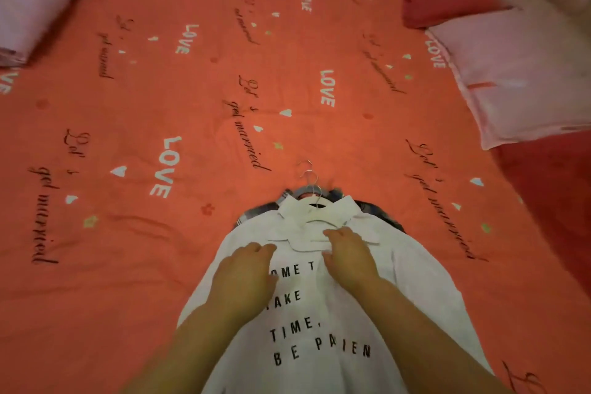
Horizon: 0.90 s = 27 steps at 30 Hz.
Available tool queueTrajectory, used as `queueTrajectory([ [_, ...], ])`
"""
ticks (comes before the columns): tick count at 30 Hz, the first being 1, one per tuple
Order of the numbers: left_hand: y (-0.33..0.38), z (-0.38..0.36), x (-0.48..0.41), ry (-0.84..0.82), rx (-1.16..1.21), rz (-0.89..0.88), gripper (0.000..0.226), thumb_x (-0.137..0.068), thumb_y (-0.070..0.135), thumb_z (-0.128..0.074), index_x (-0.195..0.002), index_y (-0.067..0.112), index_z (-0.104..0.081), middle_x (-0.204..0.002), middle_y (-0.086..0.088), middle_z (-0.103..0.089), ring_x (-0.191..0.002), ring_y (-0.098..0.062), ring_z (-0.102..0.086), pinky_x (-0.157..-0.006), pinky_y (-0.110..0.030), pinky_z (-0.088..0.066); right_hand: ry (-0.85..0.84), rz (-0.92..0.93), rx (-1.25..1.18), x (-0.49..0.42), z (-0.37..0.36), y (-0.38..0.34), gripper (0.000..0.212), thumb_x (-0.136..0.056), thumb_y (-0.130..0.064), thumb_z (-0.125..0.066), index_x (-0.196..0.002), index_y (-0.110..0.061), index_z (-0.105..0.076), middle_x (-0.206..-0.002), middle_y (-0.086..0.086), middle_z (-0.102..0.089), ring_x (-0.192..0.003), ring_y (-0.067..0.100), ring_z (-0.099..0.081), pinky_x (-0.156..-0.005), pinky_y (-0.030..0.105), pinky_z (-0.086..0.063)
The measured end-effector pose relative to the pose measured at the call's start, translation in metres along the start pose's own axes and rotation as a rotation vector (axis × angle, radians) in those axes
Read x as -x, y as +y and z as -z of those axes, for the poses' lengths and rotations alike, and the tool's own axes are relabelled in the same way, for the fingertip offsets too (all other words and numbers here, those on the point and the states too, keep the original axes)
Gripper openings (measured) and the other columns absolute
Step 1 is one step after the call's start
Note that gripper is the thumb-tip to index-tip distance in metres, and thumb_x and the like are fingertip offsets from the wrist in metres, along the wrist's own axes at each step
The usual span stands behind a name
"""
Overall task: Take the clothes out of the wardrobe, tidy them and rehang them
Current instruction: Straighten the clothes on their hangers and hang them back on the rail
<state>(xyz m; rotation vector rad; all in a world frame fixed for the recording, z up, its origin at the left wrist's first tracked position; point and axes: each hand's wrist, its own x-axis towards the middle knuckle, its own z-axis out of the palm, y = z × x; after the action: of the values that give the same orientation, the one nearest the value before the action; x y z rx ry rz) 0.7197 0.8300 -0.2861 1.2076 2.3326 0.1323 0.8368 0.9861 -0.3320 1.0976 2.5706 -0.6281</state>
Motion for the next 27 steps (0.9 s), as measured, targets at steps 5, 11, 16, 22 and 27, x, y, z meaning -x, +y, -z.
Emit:
queueTrajectory([
  [5, 0.004, -0.03, -0.062, -0.045, 0.001, 0.039, 0.051, -0.093, 0.035, -0.048, -0.141, 0.025, -0.032, -0.135, 0.002, -0.045, -0.12, -0.019, -0.045, -0.092, -0.03, -0.04, -0.023, -0.003, 0.038, -0.078, -0.028, 0.027, 0.043, -0.092, -0.013, -0.045, -0.135, -0.013, -0.041, -0.132, 0.011, -0.044, -0.116, 0.028, -0.044, -0.093, 0.035, -0.039],
  [11, -0.008, -0.069, -0.081, -0.095, 0.05, 0.084, 0.051, -0.094, 0.035, -0.044, -0.143, 0.028, -0.029, -0.139, 0.005, -0.041, -0.122, -0.016, -0.043, -0.093, -0.027, -0.038, -0.003, -0.001, 0.113, -0.128, -0.063, 0.043, 0.052, -0.092, -0.009, -0.039, -0.143, -0.013, -0.029, -0.133, 0.011, -0.044, -0.115, 0.027, -0.045, -0.093, 0.034, -0.038],
  [16, -0.02, -0.07, -0.07, -0.036, 0.094, 0.119, 0.053, -0.094, 0.031, -0.044, -0.144, 0.028, -0.027, -0.14, 0.008, -0.04, -0.121, -0.013, -0.042, -0.093, -0.024, -0.036, 0.073, 0.038, 0.006, -0.121, -0.055, 0.042, 0.042, -0.095, -0.013, -0.041, -0.136, -0.02, -0.044, -0.125, 0.006, -0.046, -0.105, 0.025, -0.05, -0.081, 0.031, -0.043],
  [22, -0.017, -0.022, -0.049, 0.258, 0.214, 0.055, 0.057, -0.093, 0.031, -0.049, -0.145, 0.025, -0.027, -0.14, 0.007, -0.039, -0.126, -0.011, -0.036, -0.1, -0.022, -0.028, 0.399, 0.295, -0.186, -0.061, 0.014, -0.008, 0.028, -0.088, -0.014, -0.06, -0.115, -0.011, -0.064, -0.088, -0.003, -0.055, -0.076, 0.021, -0.054, -0.057, 0.025, -0.042],
  [27, -0.016, 0.034, 0.004, 0.527, 0.269, 0.013, 0.058, -0.091, 0.033, -0.055, -0.143, 0.021, -0.033, -0.138, -0.001, -0.043, -0.126, -0.02, -0.038, -0.104, -0.031, -0.029, 0.579, 0.546, -0.104, 0.014, 0.071, -0.076, 0.043, -0.067, 0.005, -0.075, -0.109, -0.005, -0.069, -0.087, 0.016, -0.063, -0.068, 0.028, -0.064, -0.042, 0.031, -0.047],
])
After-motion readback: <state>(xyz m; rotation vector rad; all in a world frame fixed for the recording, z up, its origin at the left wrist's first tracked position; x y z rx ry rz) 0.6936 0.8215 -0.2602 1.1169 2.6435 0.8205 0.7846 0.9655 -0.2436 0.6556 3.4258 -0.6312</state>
